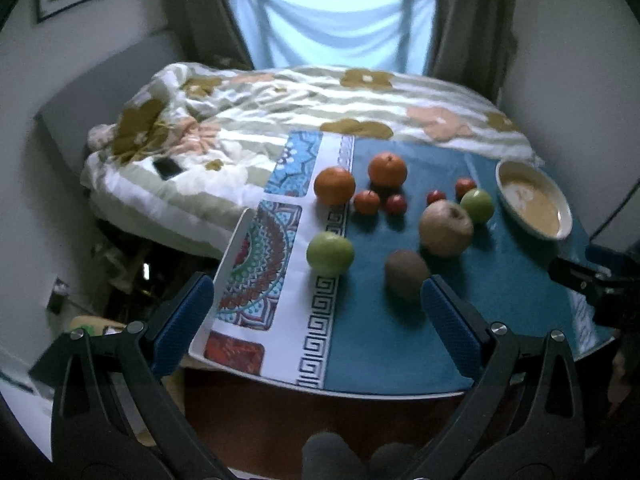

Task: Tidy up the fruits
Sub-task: 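Move the left tool toward the green apple while the right tool approaches the kiwi, then close the left tool on the green apple while the right tool grasps the kiwi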

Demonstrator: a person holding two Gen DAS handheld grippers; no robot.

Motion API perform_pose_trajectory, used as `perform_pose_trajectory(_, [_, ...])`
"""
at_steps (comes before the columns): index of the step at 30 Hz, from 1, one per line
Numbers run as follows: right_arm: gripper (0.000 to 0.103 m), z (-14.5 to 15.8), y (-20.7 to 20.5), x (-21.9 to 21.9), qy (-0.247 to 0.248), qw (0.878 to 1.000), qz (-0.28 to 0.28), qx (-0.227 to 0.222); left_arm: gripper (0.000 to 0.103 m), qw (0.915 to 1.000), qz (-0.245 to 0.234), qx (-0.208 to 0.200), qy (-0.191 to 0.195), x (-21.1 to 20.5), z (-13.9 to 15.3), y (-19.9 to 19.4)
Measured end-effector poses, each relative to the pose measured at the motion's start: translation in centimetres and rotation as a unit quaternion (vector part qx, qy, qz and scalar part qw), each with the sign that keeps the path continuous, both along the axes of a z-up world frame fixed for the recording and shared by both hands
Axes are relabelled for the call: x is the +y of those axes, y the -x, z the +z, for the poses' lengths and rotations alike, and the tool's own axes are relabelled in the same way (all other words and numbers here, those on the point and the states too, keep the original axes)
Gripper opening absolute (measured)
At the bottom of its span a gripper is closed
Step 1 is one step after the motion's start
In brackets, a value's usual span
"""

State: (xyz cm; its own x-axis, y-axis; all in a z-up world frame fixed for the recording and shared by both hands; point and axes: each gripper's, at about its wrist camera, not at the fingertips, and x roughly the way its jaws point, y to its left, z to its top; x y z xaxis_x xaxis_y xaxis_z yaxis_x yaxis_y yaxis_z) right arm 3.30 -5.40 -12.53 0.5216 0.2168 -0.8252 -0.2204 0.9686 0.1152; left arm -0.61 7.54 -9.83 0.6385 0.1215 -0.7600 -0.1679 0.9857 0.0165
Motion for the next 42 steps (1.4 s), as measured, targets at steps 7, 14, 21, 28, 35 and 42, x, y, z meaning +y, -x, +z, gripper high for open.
perform_pose_trajectory(7, [0.103,-3.6,-1.2,3.0,-0.019,0.999,-0.020,0.038,0.103,0.9967,-0.071,0.039,0.003,2.6,-3.5,-3.1])
perform_pose_trajectory(14, [0.103,-7.3,-1.7,5.9,-0.006,0.998,-0.017,0.058,0.103,0.9866,-0.142,0.079,0.014,4.0,-6.6,-6.8])
perform_pose_trajectory(21, [0.103,-9.6,-1.9,7.7,0.019,0.997,-0.005,0.068,0.103,0.9757,-0.190,0.107,0.019,4.0,-9.2,-9.8])
perform_pose_trajectory(28, [0.095,-11.5,-2.7,8.6,0.026,0.996,-0.013,0.090,0.103,0.9640,-0.226,0.140,0.018,2.9,-11.8,-12.3])
perform_pose_trajectory(35, [0.087,-12.3,-3.6,9.6,0.045,0.995,0.009,0.084,0.073,0.9541,-0.250,0.164,0.020,2.3,-13.3,-13.8])
perform_pose_trajectory(42, [0.075,-12.2,-4.4,10.4,0.061,0.995,0.028,0.071,0.058,0.9483,-0.273,0.161,0.018,2.0,-13.0,-14.1])
